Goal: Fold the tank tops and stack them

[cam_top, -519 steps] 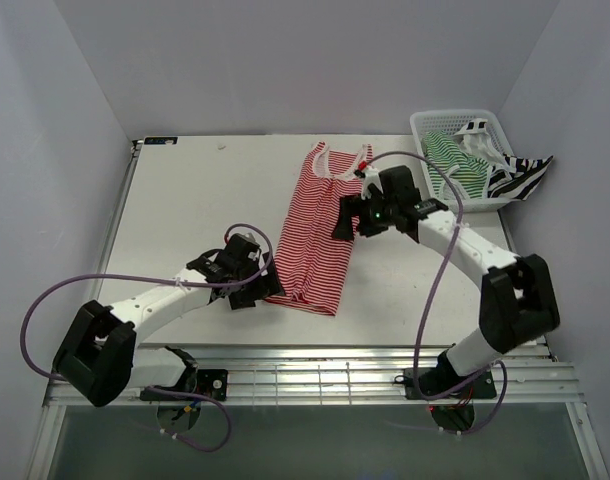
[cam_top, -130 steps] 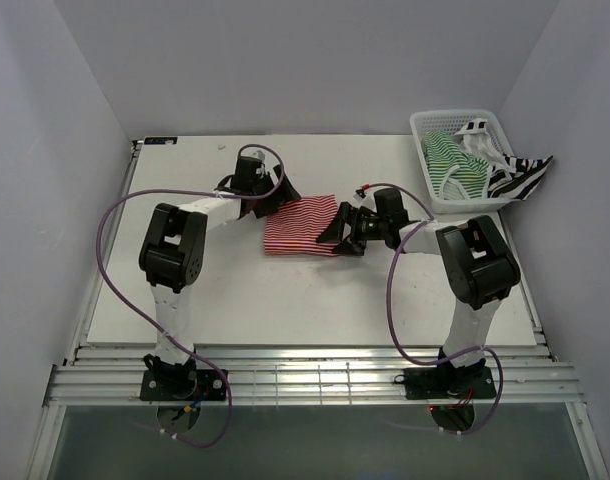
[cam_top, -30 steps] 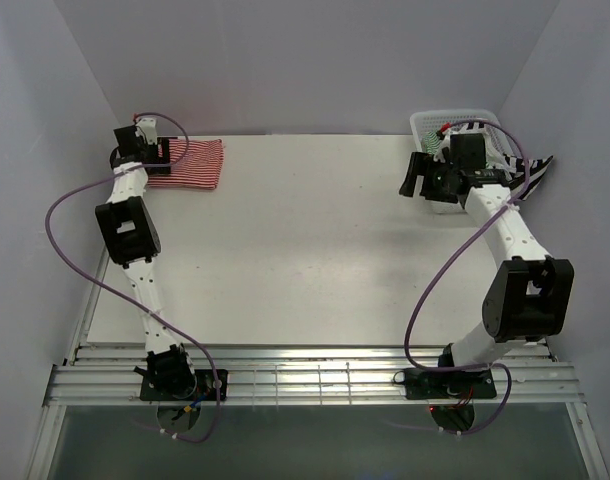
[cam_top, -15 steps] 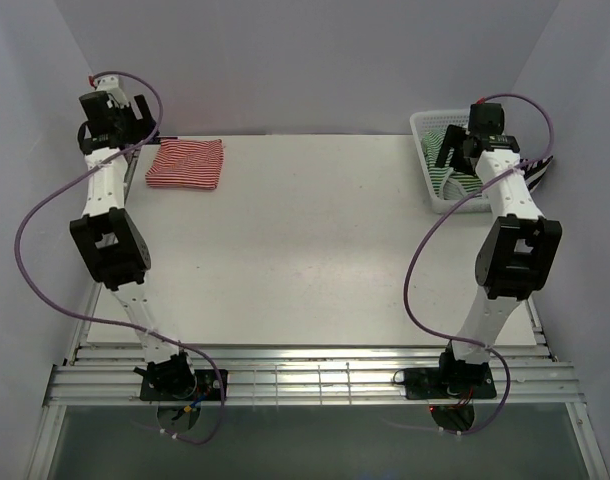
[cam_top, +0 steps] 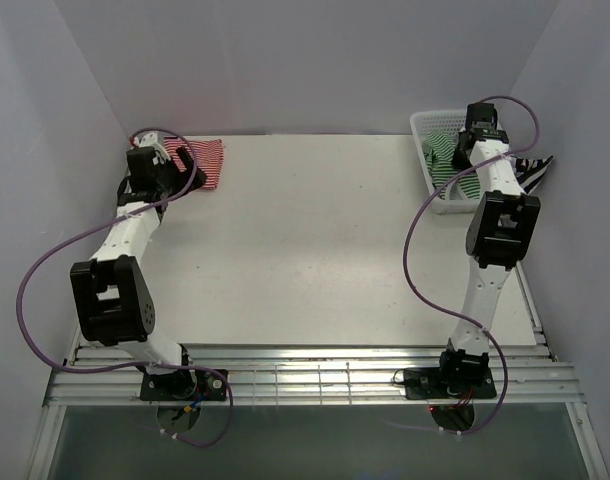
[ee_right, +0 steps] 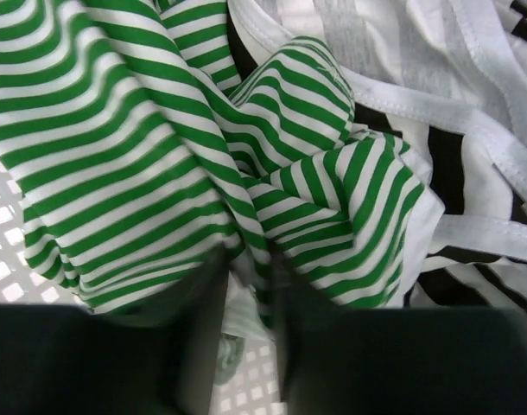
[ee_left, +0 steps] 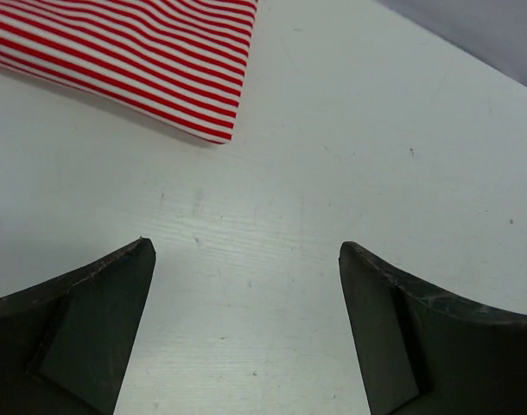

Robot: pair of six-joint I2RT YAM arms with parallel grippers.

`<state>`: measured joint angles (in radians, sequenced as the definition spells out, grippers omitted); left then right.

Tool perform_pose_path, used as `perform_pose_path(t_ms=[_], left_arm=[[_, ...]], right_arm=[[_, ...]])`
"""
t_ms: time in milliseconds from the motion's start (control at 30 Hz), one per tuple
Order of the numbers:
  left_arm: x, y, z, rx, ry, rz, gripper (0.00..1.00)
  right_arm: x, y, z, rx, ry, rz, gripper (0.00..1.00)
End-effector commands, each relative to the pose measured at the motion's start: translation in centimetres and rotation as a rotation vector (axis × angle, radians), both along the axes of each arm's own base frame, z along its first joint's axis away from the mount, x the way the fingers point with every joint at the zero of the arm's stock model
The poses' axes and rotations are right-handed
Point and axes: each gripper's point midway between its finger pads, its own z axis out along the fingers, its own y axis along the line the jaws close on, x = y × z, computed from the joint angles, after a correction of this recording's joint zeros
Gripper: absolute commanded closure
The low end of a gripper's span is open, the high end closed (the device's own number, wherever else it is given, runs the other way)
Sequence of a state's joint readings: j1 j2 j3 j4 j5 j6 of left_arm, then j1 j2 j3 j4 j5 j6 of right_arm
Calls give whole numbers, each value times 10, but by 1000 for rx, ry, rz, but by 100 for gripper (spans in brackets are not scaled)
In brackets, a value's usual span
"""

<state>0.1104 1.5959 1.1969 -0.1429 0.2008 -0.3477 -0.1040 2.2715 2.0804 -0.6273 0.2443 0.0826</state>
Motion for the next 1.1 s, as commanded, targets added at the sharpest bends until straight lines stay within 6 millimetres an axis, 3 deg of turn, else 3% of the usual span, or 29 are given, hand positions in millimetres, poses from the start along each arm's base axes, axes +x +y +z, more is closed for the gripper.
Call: perform_pose_path(t_ms=[0, 100, 133, 200, 233, 300, 333, 367, 400, 433, 567, 633, 667, 700, 733, 800, 833, 967, 1000, 1067], left_arm=[[-6, 15, 41, 10, -102, 74, 2], [-9, 13, 53, 18, -131, 60, 2], [-12, 10, 60, 11, -149, 45, 2], [-14, 6, 66, -4, -165, 31, 2], [-17, 2, 72, -16, -182, 16, 2], [-19, -3, 73, -47, -184, 6, 2], [-23, -9, 74, -71, -185, -20, 2], [-25, -14, 76, -86, -189, -46, 2], [-27, -20, 79, -107, -202, -64, 2], [-31, -23, 75, -124, -197, -74, 2], [-47, -31, 92, -164, -237, -94, 2], [-53, -35, 97, -195, -245, -96, 2], [-57, -36, 96, -209, -241, -92, 2], [-62, -40, 101, -223, -255, -104, 2], [-65, -41, 101, -239, -252, -102, 2], [-74, -45, 95, -279, -219, -95, 2], [-78, -45, 92, -289, -206, -85, 2], [-95, -47, 72, -325, -139, -49, 2], [-101, -48, 59, -345, -97, -34, 2], [-107, -48, 51, -368, -69, -13, 2]], right_arm=[[7, -6, 37, -36, -95, -10, 92], [4, -7, 78, -46, -177, -15, 92], [2, -4, 106, -40, -232, -10, 92], [1, 2, 139, -22, -302, 12, 92], [-3, 7, 173, -20, -371, 26, 92], [-7, 19, 209, 12, -455, 82, 92], [-14, 26, 244, 23, -543, 113, 92], [-17, 34, 261, 36, -593, 148, 92], [-22, 48, 280, 71, -646, 217, 92], [-34, 59, 314, 83, -738, 271, 92], [-78, 104, 389, 187, -900, 465, 92], [-114, 150, 413, 297, -927, 676, 92], [-125, 166, 415, 339, -927, 743, 92], [-153, 196, 424, 401, -929, 870, 92], [-164, 208, 424, 416, -927, 924, 92], [-190, 243, 413, 460, -892, 1042, 92], [-196, 251, 406, 476, -875, 1071, 92], [-221, 277, 351, 600, -745, 1200, 92], [-227, 280, 322, 639, -709, 1219, 92], [-221, 276, 287, 649, -663, 1147, 92]])
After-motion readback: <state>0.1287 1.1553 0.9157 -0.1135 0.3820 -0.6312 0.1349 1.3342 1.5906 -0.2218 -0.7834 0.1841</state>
